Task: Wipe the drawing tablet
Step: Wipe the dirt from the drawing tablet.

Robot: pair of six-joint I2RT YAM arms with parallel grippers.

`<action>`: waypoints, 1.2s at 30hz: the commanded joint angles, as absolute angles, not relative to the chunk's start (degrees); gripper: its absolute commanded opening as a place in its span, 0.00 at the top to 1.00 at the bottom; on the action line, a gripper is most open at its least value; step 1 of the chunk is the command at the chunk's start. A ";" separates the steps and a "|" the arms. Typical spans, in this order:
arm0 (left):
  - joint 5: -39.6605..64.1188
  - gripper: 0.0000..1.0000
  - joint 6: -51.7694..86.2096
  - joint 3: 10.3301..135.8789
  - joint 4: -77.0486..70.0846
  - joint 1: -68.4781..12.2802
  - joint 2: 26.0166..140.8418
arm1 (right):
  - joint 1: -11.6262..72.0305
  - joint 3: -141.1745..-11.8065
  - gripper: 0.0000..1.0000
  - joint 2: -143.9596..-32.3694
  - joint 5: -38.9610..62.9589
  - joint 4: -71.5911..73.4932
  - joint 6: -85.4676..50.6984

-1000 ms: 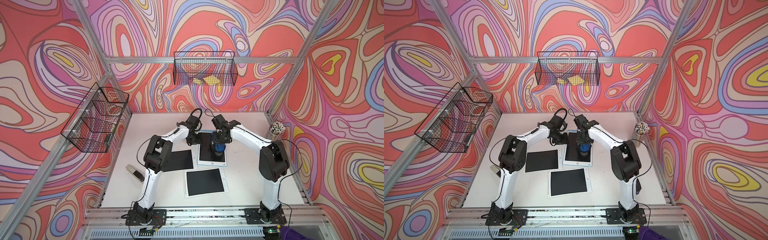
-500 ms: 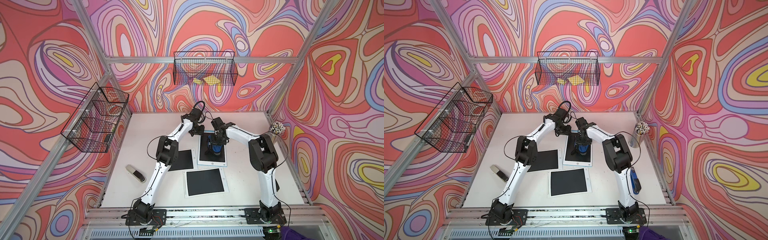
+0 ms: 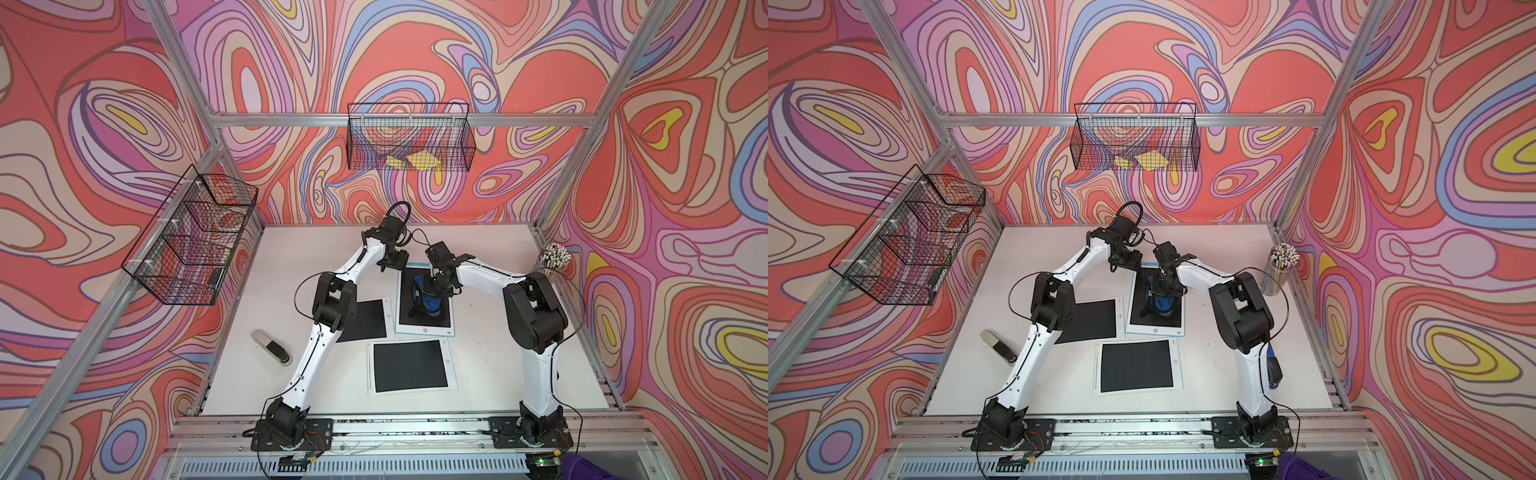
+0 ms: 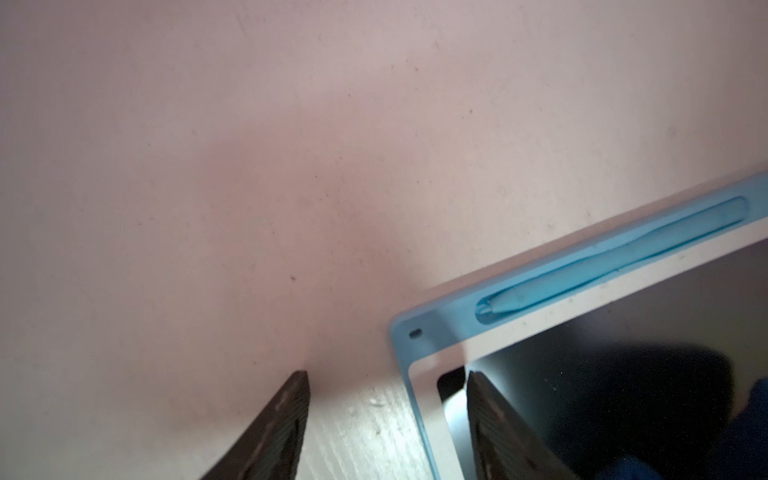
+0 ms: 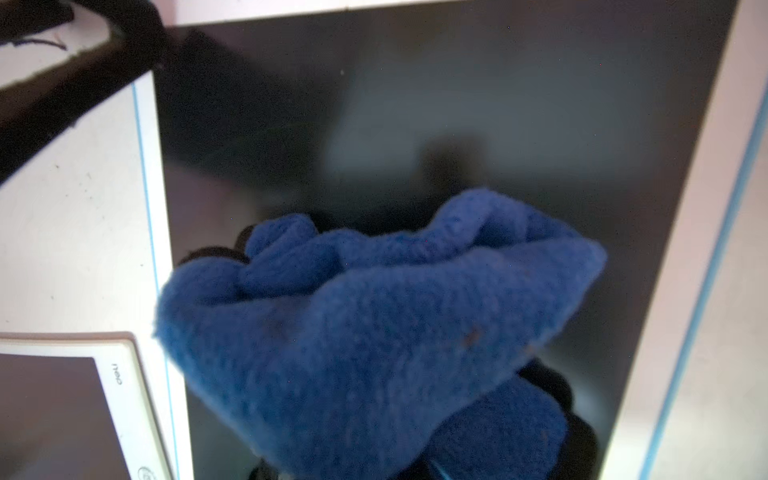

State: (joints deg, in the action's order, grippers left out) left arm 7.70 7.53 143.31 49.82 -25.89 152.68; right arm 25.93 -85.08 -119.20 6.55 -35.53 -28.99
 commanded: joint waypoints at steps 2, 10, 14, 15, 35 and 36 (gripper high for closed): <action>9.20 0.30 5.69 145.88 47.48 -26.22 153.93 | 27.33 -80.79 1.00 -122.03 9.96 -40.91 -29.61; 5.87 0.25 2.34 146.67 46.16 -27.94 155.07 | 30.43 -75.87 1.00 -121.13 13.77 -38.14 -31.24; 4.17 0.25 0.99 146.63 45.49 -28.50 155.91 | 31.55 -73.22 1.00 -120.43 14.33 -36.68 -32.51; 4.29 0.25 0.72 146.69 45.40 -28.62 156.00 | 31.55 -73.10 1.00 -120.41 14.17 -36.69 -32.59; -6.77 0.29 -6.43 148.35 58.23 -29.01 158.94 | 23.48 -82.58 1.00 -120.97 5.42 -47.99 -29.79; -5.96 0.29 -6.44 148.36 58.70 -29.12 159.07 | 24.90 -84.08 1.00 -121.88 5.28 -48.45 -29.84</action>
State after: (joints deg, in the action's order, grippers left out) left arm -4.69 -3.49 148.53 50.39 -29.41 155.61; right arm 21.21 -83.20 -116.60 7.53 -42.17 -30.06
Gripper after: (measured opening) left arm 0.710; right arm 0.115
